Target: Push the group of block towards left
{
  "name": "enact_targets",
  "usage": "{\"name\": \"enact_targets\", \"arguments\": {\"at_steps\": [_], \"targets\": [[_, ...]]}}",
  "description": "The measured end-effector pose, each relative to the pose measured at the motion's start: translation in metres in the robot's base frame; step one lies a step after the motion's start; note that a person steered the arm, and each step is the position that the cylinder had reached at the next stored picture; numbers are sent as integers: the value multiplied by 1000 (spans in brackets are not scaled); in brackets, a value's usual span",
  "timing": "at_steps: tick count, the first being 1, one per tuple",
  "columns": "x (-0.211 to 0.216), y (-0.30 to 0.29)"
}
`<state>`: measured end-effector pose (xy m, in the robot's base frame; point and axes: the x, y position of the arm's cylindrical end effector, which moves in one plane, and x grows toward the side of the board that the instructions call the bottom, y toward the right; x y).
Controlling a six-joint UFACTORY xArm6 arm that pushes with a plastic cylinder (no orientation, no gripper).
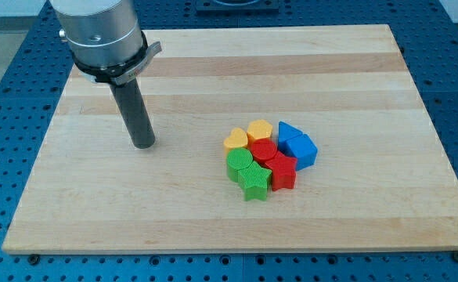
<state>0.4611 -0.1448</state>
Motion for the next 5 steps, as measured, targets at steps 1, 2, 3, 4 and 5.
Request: {"name": "enact_targets", "arguments": {"at_steps": [1, 2, 3, 4, 5], "targets": [[-43, 17], [-65, 97], [-64, 192], [-52, 295], [-18, 357]]}}
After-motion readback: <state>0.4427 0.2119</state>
